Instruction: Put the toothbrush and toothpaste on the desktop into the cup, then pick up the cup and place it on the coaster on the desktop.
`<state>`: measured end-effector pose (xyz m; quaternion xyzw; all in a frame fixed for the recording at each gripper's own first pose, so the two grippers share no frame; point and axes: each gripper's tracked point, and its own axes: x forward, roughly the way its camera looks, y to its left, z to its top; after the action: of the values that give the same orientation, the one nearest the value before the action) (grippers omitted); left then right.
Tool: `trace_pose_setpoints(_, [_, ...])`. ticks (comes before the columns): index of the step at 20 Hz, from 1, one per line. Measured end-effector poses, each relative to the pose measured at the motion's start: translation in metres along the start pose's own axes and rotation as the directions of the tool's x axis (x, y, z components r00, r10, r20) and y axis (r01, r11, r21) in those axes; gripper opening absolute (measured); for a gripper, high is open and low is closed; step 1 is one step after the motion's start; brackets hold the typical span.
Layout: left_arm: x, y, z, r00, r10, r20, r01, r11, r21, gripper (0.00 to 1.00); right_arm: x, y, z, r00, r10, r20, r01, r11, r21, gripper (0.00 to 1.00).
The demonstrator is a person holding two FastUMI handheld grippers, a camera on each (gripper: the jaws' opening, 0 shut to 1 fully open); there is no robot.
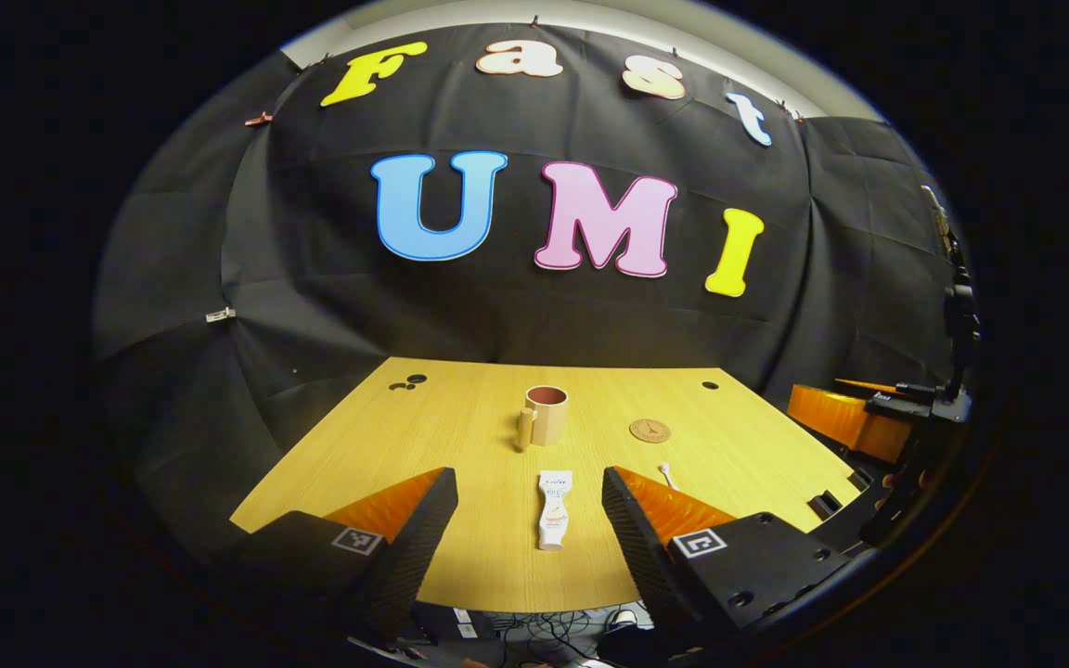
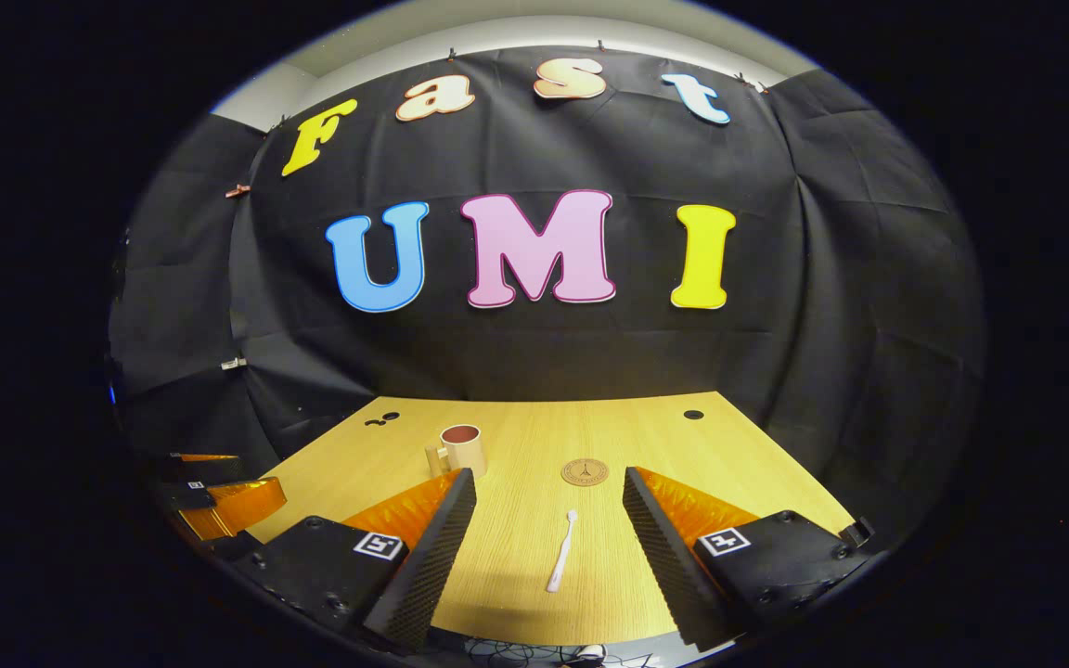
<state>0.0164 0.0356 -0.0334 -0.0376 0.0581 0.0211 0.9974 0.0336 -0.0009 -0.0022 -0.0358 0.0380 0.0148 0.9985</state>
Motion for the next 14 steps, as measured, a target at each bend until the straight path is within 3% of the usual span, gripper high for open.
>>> trace_pose_setpoints(8, [0.06, -0.003, -0.02, 0.994, 0.03, -0.105, -0.032, 0.999, -0.019, 0.97, 0.059, -0.017, 0.005, 0.996, 0.07, -0.051, -0.07, 0.998, -0.005, 0.98])
trace_pose_setpoints(10, [0.08, -0.008, -0.037, 0.985, 0.03, -0.173, -0.038, 0.998, -0.045, 0.97, 0.078, -0.027, 0.005, 0.995, 0.073, -0.061, -0.073, 0.997, 0.004, 0.98])
trace_pose_setpoints(14, [0.121, -0.012, -0.079, 0.945, 0.065, -0.321, -0.072, 0.997, -0.01, 0.97, 0.111, -0.046, 0.007, 0.993, 0.086, -0.084, -0.084, 0.996, 0.028, 0.98])
